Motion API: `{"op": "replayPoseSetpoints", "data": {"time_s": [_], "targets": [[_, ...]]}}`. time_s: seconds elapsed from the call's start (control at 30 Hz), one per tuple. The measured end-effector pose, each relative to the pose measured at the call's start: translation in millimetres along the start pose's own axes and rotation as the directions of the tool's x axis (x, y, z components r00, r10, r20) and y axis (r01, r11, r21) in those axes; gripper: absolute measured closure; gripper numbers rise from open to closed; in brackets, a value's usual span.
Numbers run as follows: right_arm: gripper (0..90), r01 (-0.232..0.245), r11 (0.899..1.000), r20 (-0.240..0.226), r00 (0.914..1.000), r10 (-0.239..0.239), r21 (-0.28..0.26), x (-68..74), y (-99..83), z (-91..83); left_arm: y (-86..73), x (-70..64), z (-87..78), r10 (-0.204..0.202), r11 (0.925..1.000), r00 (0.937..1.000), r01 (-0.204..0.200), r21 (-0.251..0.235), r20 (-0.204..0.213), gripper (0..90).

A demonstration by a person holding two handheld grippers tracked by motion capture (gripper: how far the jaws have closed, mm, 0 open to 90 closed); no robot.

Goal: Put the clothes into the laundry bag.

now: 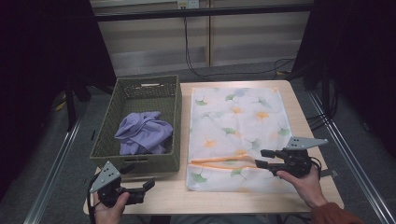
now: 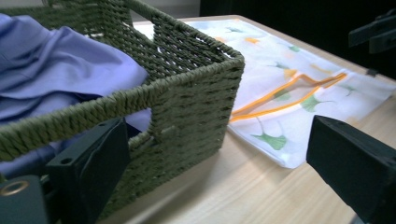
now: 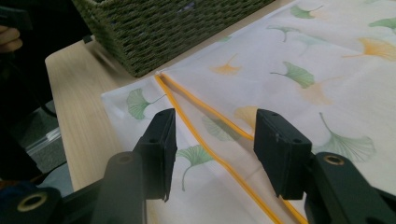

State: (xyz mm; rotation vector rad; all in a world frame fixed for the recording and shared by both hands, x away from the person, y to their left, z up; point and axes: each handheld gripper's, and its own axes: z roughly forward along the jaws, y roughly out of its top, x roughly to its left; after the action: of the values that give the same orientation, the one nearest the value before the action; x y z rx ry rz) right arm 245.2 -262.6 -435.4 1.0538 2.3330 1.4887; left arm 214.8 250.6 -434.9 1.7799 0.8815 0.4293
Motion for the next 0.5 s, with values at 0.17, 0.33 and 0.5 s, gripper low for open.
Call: {"op": "replayPoseSetpoints", "data": {"time_s": [0.17,0.33,0.5], "targets": [[53.0,0.020,0.999,-0.026,0.9995,-0.019,0.034,-0.5,9.6,16.5,-0.6,0.4,1.1,-0.009,1.0000,0.9998,0.009,0.003,0.016,5.4],[54.7,0.021,0.998,-0.051,0.9985,-0.017,0.064,5.6,27.2,33.3,-0.9,0.5,1.5,-0.015,0.9999,0.9996,0.015,0.008,0.023,5.4],[61.0,0.091,0.987,-0.050,0.9951,-0.085,0.136,-0.3,32.6,56.6,-1.4,-2.8,2.0,0.006,0.9996,0.9994,-0.007,0.029,0.035,5.8]]}}
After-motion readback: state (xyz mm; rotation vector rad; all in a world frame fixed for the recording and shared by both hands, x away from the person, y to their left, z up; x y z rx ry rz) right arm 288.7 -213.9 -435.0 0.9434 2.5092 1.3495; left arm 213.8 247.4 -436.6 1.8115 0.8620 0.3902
